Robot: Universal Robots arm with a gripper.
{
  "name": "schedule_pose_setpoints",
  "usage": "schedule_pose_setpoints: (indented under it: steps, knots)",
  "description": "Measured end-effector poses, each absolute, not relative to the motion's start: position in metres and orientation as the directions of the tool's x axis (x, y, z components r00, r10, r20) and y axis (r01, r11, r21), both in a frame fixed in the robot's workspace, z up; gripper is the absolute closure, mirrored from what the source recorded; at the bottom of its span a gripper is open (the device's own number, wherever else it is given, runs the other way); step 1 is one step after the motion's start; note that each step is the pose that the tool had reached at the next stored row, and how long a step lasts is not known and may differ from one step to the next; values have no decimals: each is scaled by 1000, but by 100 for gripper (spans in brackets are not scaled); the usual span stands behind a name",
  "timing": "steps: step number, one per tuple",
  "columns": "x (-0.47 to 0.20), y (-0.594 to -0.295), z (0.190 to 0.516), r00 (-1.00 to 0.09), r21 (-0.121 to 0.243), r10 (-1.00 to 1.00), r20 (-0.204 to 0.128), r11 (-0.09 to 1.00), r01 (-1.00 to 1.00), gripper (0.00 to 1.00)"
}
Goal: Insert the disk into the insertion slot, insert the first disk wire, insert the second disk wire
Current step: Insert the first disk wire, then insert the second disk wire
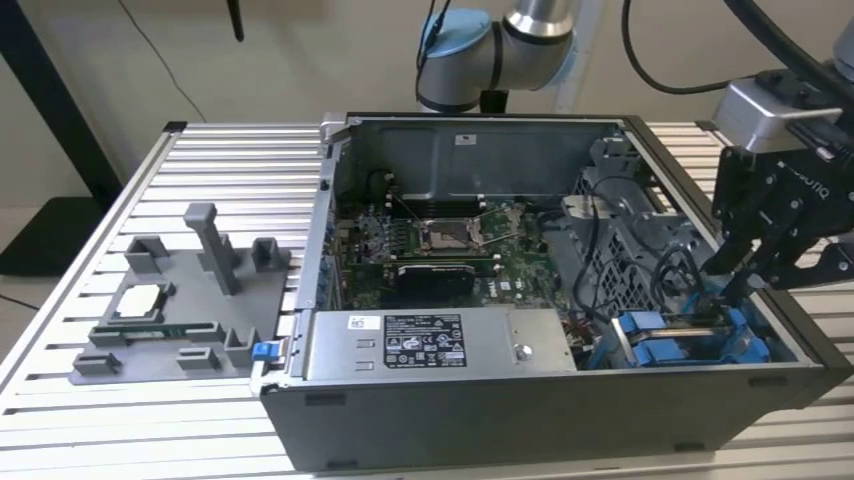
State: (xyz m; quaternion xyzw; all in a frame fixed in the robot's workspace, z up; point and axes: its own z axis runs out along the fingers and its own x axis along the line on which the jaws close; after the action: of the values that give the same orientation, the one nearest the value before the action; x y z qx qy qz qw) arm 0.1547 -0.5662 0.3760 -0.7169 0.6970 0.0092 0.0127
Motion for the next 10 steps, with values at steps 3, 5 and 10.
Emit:
schedule_pose_setpoints:
  steps: [3, 5, 10]
  knots:
    - [155, -566, 381, 28, -5, -999, -31, -28, -1000, 0]
    - [155, -566, 383, 28, -5, -999, -31, -28, -1000, 0]
    - [155, -566, 385, 28, -5, -999, -31, -28, -1000, 0]
